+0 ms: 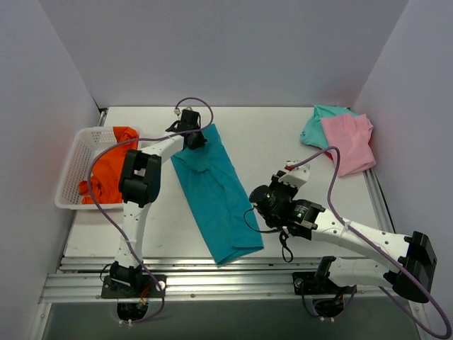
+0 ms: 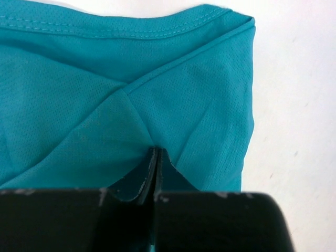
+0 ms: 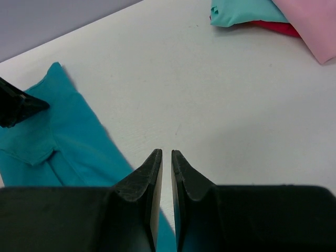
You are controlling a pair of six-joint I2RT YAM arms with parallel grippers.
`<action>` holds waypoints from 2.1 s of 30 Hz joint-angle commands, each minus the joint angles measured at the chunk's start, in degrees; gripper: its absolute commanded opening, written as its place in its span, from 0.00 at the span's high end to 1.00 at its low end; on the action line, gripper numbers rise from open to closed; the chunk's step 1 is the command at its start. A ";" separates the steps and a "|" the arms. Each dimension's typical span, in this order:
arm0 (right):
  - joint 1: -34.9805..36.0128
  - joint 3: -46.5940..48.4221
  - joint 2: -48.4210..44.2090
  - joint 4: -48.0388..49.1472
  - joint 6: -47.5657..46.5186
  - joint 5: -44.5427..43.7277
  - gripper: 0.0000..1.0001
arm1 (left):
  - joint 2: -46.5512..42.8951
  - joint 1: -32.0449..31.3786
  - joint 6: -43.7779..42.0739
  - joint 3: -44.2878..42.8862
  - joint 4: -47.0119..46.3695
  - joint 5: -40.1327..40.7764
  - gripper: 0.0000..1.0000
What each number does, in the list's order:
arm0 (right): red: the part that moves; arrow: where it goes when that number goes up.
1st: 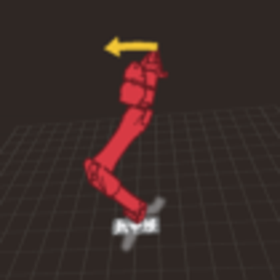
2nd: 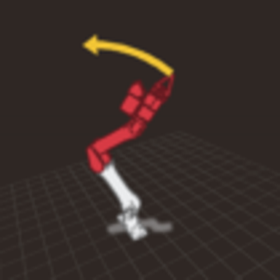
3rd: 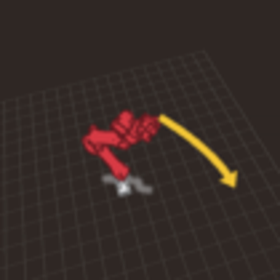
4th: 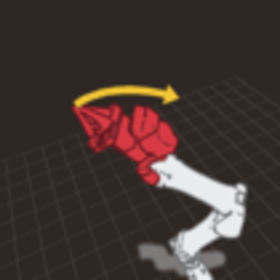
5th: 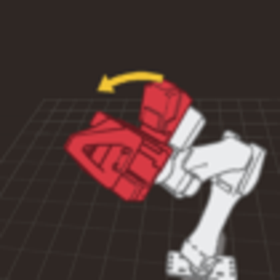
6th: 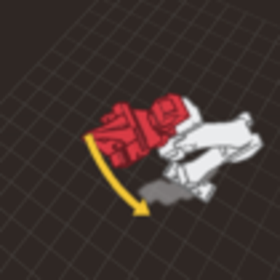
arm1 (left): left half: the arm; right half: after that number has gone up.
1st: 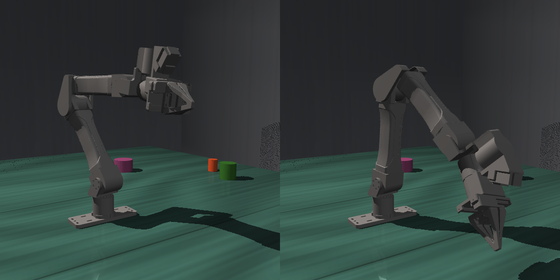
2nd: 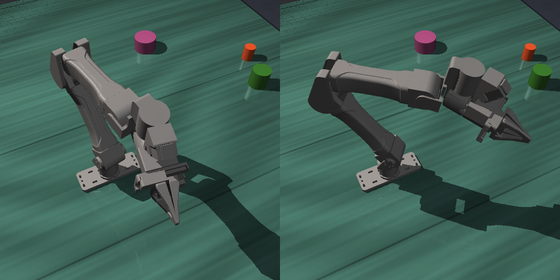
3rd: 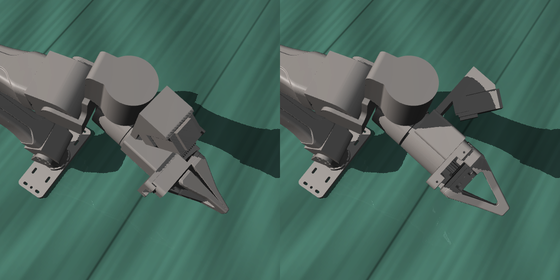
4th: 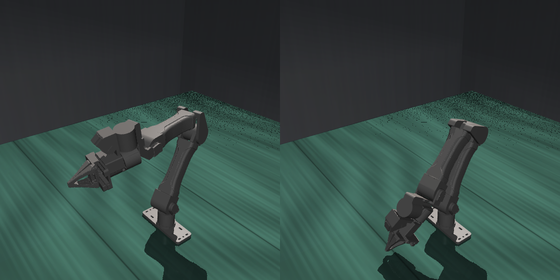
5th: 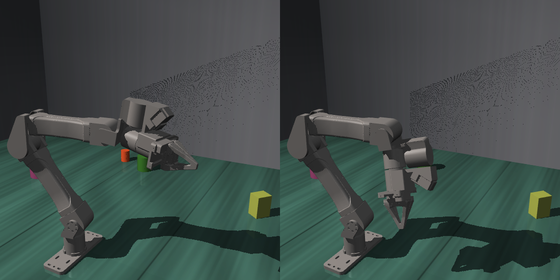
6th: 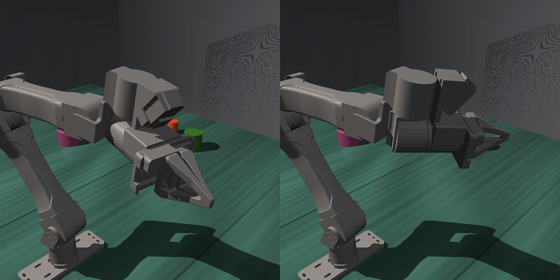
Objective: Fold and stack the t-shirts
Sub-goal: Rotate the tshirt 90 degrees
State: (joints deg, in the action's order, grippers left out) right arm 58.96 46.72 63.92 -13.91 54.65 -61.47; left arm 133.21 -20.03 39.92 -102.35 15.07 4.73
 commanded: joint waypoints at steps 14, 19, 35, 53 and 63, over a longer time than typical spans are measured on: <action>-4.64 -2.51 1.38 6.27 -6.40 6.19 0.91 | 25.71 5.18 -1.94 -43.91 -8.73 -37.50 0.45; -3.77 -2.34 0.77 4.51 -5.79 3.56 0.69 | 9.29 4.65 -6.17 -34.19 -18.83 -36.56 0.21; -1.74 -9.09 -3.18 17.67 -9.12 16.89 0.09 | -53.25 -9.92 -8.21 27.15 1.98 12.87 0.07; -0.34 -22.46 2.34 31.57 -0.52 29.48 0.11 | -75.11 -26.99 16.41 76.15 -2.49 13.21 0.11; 1.24 -24.22 9.55 34.57 3.18 28.95 0.11 | -68.26 -34.45 21.68 76.68 -8.56 11.96 0.12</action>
State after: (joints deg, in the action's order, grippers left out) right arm 59.35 22.81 72.86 18.79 55.55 -31.18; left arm 63.44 -52.40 58.26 -25.30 11.46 17.19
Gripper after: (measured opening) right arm 0.892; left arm 0.888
